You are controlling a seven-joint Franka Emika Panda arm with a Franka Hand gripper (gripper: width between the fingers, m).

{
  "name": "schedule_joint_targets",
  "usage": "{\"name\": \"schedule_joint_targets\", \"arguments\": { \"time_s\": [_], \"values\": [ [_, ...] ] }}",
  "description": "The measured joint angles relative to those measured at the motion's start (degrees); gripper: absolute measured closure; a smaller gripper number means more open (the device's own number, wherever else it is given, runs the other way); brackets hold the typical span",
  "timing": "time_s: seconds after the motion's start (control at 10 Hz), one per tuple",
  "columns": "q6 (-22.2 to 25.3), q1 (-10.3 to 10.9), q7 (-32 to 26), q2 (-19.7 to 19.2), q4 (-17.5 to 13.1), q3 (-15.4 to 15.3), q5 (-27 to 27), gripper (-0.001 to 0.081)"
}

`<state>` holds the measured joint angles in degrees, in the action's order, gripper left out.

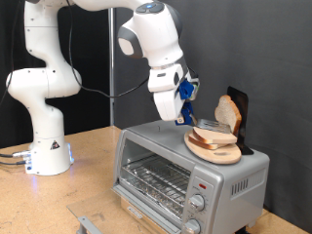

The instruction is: Make a piece of toast with the oven

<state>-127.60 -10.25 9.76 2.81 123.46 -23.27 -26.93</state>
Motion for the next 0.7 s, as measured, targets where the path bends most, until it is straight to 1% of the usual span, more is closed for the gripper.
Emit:
{"name": "schedule_joint_targets", "arguments": {
  "time_s": [0.3, 0.7],
  "values": [
    [1.5, 0.0, -1.5, 0.3, 0.4, -0.1, 0.0, 0.0415],
    [2.2, 0.0, -3.9, 2.5, 3.0, -0.1, -0.2, 0.0415]
  ]
}}
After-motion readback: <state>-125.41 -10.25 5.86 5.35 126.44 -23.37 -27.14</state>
